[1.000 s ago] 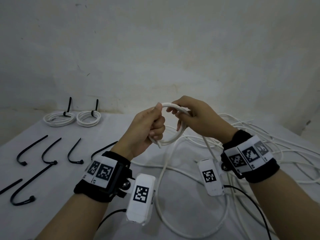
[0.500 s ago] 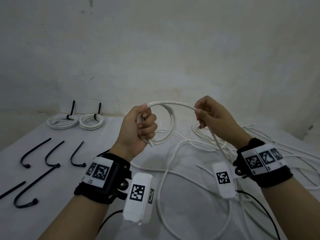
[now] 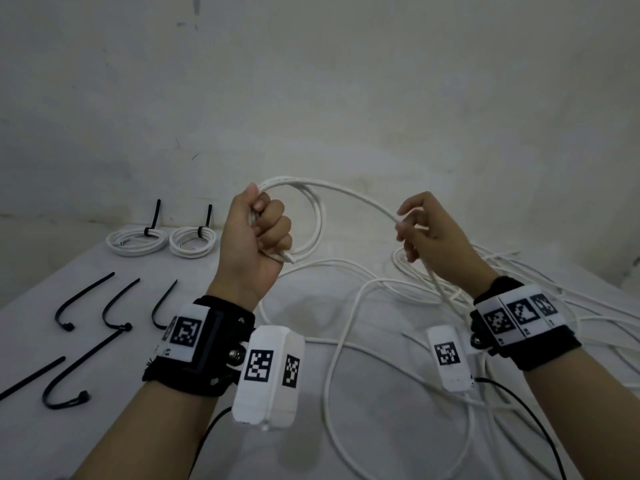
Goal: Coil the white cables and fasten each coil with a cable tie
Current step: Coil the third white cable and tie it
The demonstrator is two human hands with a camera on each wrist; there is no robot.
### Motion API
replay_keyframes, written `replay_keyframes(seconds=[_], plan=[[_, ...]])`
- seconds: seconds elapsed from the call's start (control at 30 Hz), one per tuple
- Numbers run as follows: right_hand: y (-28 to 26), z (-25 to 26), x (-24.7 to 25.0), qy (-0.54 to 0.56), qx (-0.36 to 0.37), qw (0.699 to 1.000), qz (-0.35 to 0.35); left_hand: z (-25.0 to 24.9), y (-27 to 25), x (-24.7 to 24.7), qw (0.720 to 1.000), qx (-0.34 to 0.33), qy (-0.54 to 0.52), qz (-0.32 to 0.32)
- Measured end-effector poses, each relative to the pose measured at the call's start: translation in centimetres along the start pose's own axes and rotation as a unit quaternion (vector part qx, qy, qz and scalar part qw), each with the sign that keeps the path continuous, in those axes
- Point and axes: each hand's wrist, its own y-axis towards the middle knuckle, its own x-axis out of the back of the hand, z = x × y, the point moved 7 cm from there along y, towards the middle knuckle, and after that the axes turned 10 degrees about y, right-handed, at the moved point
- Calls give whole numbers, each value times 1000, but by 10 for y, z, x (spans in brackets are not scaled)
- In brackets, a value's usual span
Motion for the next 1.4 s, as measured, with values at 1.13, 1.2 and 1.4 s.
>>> replay_keyframes(seconds=[1.13, 1.2, 1.4], plan=[[-21, 34, -16, -183, 39, 969, 160, 41, -11, -21, 976, 98, 180, 75], [-27, 7, 0, -292, -30, 931, 216, 35, -8, -13, 978, 89, 182, 54], [-21, 5, 51, -317, -37, 944, 88, 41, -5, -7, 970, 113, 204, 66]])
